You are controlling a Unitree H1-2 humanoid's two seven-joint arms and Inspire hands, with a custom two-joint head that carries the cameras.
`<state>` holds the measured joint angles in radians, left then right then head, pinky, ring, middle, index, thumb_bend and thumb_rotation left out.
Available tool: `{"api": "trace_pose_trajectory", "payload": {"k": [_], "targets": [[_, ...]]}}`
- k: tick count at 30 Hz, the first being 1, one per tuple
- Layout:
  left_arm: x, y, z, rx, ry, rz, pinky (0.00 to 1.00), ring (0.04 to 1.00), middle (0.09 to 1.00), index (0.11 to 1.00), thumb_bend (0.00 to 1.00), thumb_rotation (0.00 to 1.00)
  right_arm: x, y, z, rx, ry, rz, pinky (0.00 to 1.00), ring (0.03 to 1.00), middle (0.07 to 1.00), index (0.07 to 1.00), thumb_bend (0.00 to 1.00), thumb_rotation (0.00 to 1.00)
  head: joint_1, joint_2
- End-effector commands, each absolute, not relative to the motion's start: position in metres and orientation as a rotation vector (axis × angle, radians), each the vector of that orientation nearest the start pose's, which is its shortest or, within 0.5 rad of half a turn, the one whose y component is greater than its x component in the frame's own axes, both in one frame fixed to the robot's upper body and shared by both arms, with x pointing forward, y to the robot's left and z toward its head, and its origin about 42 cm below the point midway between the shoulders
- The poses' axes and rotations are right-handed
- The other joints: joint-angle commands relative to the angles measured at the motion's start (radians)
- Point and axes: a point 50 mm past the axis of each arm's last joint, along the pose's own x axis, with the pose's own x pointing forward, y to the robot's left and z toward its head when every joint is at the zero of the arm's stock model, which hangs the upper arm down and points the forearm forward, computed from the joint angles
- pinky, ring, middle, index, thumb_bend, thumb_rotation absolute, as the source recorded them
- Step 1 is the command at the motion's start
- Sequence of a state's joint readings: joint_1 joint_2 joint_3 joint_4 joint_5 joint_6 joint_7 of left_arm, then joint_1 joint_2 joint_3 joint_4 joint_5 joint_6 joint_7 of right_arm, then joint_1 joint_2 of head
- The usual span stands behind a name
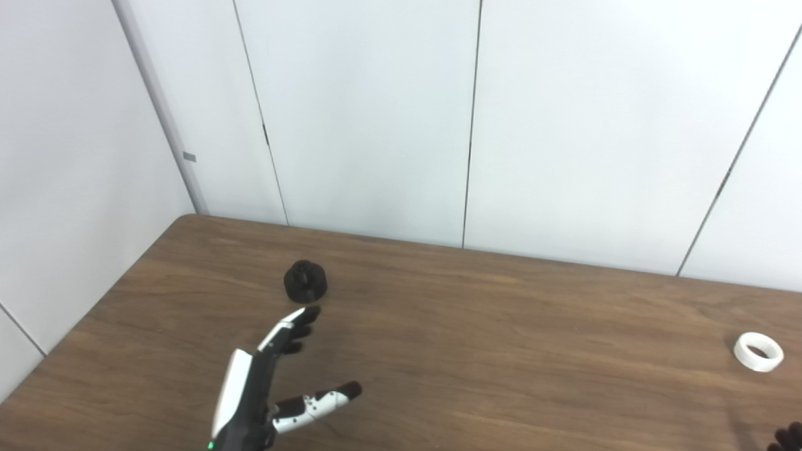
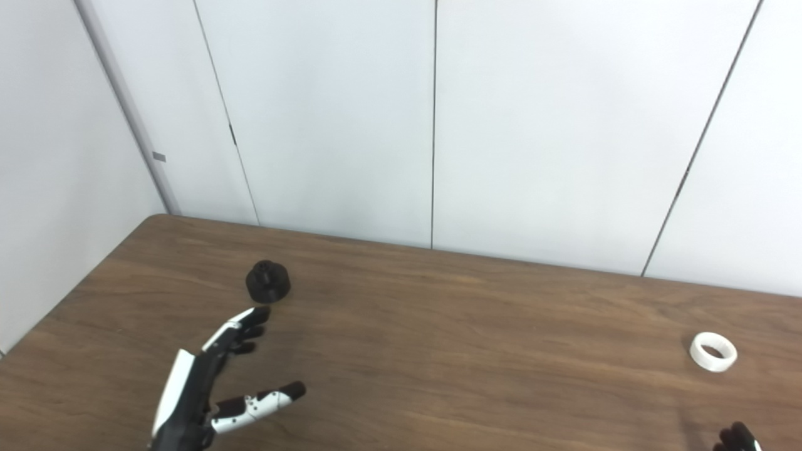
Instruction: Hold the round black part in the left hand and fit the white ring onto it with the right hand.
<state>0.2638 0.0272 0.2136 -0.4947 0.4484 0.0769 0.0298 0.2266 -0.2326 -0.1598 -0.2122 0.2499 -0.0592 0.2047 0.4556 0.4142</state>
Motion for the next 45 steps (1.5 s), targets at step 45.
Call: {"api": "trace_pose_trajectory", "payload": {"k": [45], "targets": [[0.358, 0.387, 0.189, 1.092, 0.118, 0.443, 1.0, 0.953, 0.903, 0.833, 0.95, 0.42, 0.199, -0.313, 0.135, -0.073, -0.123, 0.058, 1.0, 1.0, 0.976, 1.0, 0.62, 0.97, -0.073, 0.039]]}}
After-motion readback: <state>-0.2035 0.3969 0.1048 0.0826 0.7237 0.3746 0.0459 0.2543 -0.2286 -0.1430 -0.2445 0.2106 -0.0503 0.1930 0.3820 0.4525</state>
